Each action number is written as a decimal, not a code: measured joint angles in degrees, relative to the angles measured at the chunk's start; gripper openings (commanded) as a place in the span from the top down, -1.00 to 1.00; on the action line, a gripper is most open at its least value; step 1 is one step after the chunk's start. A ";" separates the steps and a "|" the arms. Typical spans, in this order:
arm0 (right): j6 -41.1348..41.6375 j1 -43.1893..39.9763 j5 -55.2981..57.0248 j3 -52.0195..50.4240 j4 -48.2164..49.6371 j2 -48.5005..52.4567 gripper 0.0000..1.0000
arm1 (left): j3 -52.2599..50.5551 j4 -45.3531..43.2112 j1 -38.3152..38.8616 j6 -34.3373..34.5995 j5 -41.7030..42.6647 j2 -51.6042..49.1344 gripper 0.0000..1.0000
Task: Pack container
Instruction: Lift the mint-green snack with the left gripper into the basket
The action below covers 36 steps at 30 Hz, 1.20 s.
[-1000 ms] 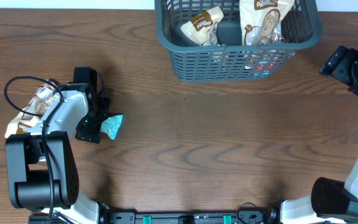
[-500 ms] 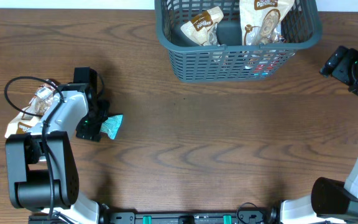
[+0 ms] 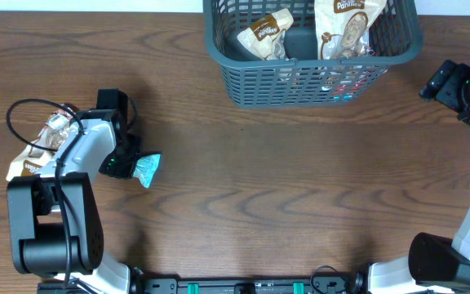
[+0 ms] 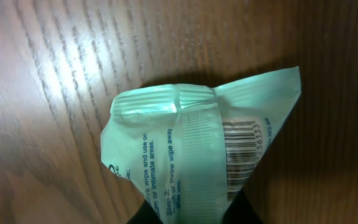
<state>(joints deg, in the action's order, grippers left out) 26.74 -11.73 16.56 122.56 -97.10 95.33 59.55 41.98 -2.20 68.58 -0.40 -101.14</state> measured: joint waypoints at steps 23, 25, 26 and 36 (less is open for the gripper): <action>-0.02 0.00 0.00 0.00 0.00 0.00 -0.98 | 29.49 -15.02 18.08 -30.29 -0.02 27.43 0.89; 0.00 0.00 -0.02 0.00 0.00 0.00 -0.98 | 29.83 -20.50 19.71 -31.10 -0.02 26.47 0.89; -0.02 0.00 0.00 0.00 0.00 0.00 -0.98 | 29.83 -22.95 20.37 -31.15 -0.04 25.79 0.89; 0.00 0.00 0.00 0.00 0.00 0.00 -0.98 | 29.83 -39.23 27.08 -25.83 -0.04 10.95 0.89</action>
<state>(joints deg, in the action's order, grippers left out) 26.74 -11.73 16.56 122.56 -97.10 95.33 89.38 2.74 24.88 42.74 -0.45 -90.19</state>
